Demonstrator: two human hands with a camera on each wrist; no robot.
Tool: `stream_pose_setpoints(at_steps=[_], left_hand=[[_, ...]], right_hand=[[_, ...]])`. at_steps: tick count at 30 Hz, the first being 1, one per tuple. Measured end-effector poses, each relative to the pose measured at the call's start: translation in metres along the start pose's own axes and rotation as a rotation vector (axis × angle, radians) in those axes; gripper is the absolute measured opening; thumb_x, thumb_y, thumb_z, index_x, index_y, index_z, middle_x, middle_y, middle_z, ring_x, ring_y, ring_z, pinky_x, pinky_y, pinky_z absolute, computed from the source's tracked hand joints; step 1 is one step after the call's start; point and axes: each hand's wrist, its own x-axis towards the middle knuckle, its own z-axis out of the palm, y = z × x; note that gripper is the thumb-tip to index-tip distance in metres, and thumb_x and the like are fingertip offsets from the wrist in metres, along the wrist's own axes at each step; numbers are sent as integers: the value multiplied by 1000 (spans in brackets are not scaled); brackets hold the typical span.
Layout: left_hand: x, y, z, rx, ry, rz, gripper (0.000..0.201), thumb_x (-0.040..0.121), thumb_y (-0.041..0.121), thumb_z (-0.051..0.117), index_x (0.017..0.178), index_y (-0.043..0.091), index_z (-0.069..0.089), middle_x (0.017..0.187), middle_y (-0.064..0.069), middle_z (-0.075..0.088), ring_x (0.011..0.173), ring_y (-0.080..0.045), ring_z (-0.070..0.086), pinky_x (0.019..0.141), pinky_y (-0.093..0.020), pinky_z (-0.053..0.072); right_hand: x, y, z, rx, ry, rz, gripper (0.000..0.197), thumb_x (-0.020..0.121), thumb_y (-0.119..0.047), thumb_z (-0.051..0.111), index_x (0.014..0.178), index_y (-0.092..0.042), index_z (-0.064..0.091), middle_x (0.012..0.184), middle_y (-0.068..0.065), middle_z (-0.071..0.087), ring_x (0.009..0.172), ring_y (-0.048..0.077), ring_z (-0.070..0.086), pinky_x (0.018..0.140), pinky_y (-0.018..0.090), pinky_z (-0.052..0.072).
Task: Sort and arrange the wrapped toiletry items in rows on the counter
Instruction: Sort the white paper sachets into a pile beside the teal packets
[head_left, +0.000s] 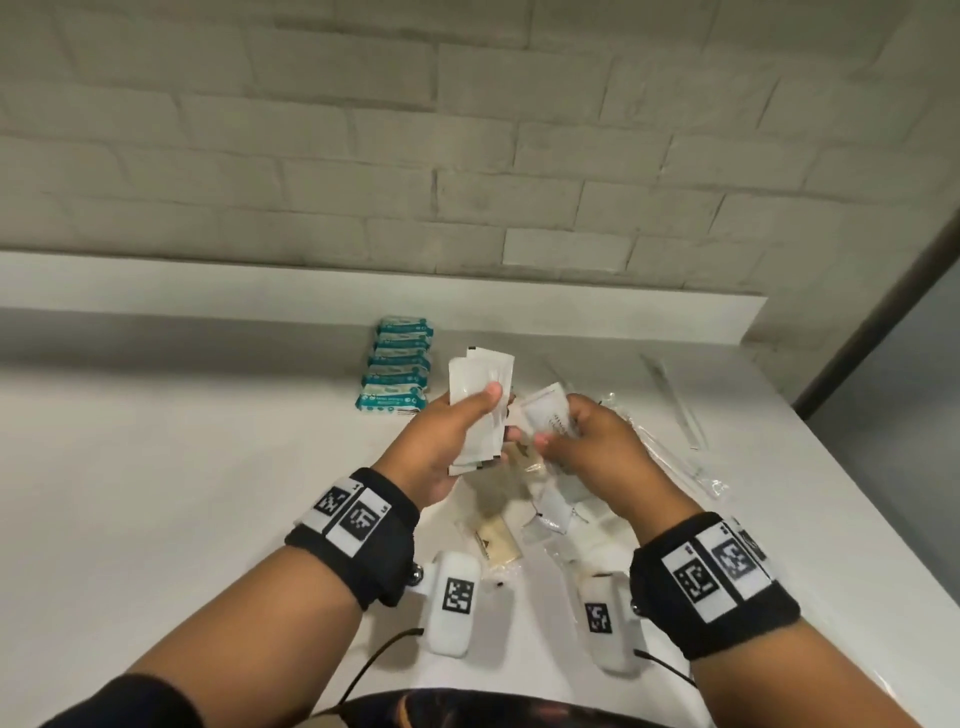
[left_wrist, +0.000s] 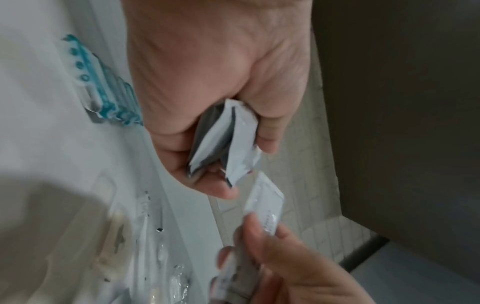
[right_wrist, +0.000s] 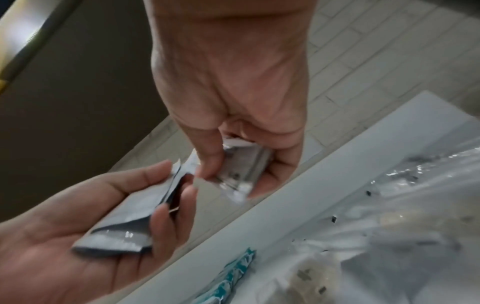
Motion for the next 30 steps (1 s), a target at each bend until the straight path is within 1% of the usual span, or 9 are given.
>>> stream_pose_setpoints(at_steps=[3, 6, 8, 11, 14, 18, 23, 26, 30], left_hand=[[-2, -1, -6, 51, -91, -83, 51, 84, 47, 60, 114, 6, 64, 86, -8, 72, 72, -21, 69, 66, -31, 55], [-4, -8, 0, 119, -165, -114, 61, 79, 61, 58, 112, 10, 64, 95, -14, 72, 81, -26, 68, 83, -41, 50], [-2, -9, 5, 97, -173, -116, 63, 84, 63, 48, 117, 10, 61, 100, -15, 72, 81, -25, 70, 73, -35, 53], [4, -4, 5, -29, -107, -135, 61, 94, 55, 36, 123, 5, 56, 103, -18, 71, 73, -24, 71, 58, -29, 57], [6, 2, 5, -142, -98, -117, 38, 96, 39, 46, 112, 8, 61, 97, -15, 72, 72, -23, 71, 54, -27, 55], [9, -2, 9, 14, -107, -11, 23, 86, 1, 64, 107, 12, 67, 103, -14, 73, 87, -28, 69, 69, -32, 55], [9, -9, 9, 40, -6, 58, 35, 87, -2, 63, 120, 6, 59, 108, -15, 71, 97, -35, 67, 85, -44, 50], [11, -6, 1, 137, 40, 87, 29, 85, 3, 65, 112, 13, 61, 97, -7, 74, 86, -28, 68, 73, -35, 50], [6, 1, -1, 397, -117, 49, 28, 79, 7, 73, 103, 20, 64, 98, -9, 72, 90, -28, 69, 84, -41, 52]], right_hand=[[3, -2, -3, 495, -16, 42, 21, 87, -3, 64, 108, -8, 64, 98, 15, 71, 83, 29, 67, 70, 37, 54], [5, -13, -1, 549, -59, 11, 22, 83, 0, 67, 105, 1, 66, 86, 18, 71, 64, 27, 64, 61, 32, 52], [7, -17, -5, 554, 47, -76, 16, 81, 1, 69, 97, 2, 68, 78, 17, 68, 57, 24, 58, 58, 32, 50], [10, -14, -22, 472, 259, -299, 17, 75, 10, 70, 87, -1, 72, 90, 11, 62, 79, 16, 62, 74, 26, 54], [11, 4, -26, 202, 101, -420, 45, 72, 19, 69, 76, -25, 78, 103, -3, 58, 100, 10, 62, 85, 22, 53], [8, 32, -12, -201, 121, -508, 66, 71, 15, 73, 81, -50, 73, 115, -32, 50, 118, 18, 52, 97, 31, 47], [-1, 30, -17, 26, 111, -339, 46, 75, 16, 68, 83, -28, 75, 94, -5, 54, 92, 4, 59, 86, 19, 48], [-6, 21, -24, 67, 189, -226, 30, 86, -3, 66, 87, -33, 65, 94, 1, 62, 83, 8, 60, 72, 12, 48], [-5, 1, -33, 202, 69, -116, 18, 89, -7, 64, 104, -17, 62, 91, 2, 70, 76, 9, 66, 64, 17, 53]])
